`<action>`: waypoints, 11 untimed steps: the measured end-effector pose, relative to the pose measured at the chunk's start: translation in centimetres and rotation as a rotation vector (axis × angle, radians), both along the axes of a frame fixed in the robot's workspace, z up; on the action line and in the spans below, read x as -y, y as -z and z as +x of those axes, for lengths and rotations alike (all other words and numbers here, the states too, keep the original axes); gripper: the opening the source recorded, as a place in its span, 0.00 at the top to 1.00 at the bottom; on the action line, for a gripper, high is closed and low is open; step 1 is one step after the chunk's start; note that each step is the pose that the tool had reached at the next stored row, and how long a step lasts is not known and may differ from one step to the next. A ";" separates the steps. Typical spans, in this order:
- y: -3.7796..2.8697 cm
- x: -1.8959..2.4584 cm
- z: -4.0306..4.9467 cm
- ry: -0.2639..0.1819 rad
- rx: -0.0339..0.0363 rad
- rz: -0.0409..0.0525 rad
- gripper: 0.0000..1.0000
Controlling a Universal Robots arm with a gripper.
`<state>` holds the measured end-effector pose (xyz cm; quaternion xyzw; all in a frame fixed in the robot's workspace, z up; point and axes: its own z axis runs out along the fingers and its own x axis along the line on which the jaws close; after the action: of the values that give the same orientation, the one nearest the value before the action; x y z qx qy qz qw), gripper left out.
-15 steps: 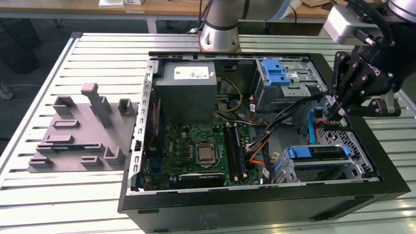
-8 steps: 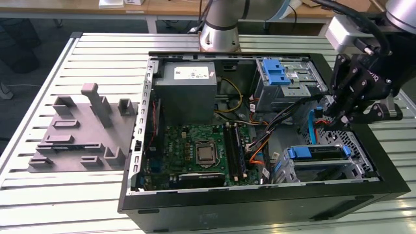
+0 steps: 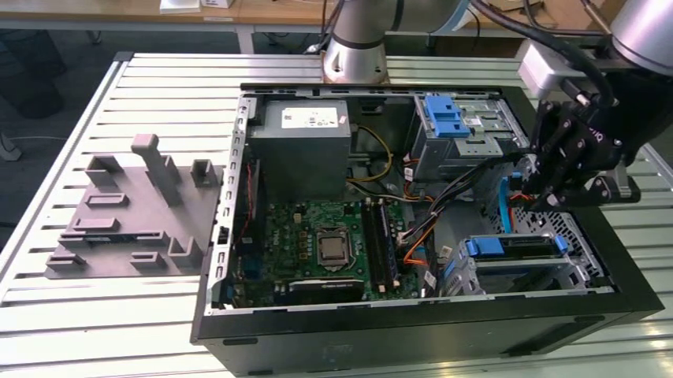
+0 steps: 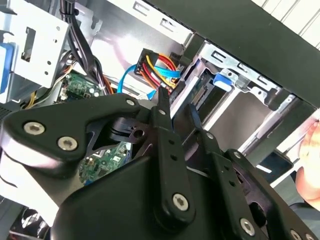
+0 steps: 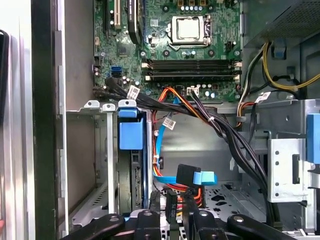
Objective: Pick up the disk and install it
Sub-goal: 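Insert the first disk wire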
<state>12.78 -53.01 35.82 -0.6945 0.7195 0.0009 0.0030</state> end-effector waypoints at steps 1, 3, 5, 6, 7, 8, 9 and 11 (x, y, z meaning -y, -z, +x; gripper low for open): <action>0.16 0.00 0.00 0.000 0.0014 -0.0001 0.69; 0.49 0.00 0.00 0.000 0.0042 -0.0002 0.69; 0.74 0.00 0.00 0.000 0.0072 -0.0001 0.69; 0.74 0.00 0.00 0.000 0.0074 -0.0003 0.70; 0.74 0.00 0.00 0.000 0.0075 -0.0002 0.70; 0.74 0.00 0.00 0.000 0.0076 -0.0003 0.76; 0.75 0.00 0.00 0.000 0.0076 -0.0002 0.83; 0.75 0.04 0.00 0.000 0.0076 -0.0001 0.83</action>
<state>12.78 -53.05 35.06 -0.6945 0.7195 -0.0018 0.0057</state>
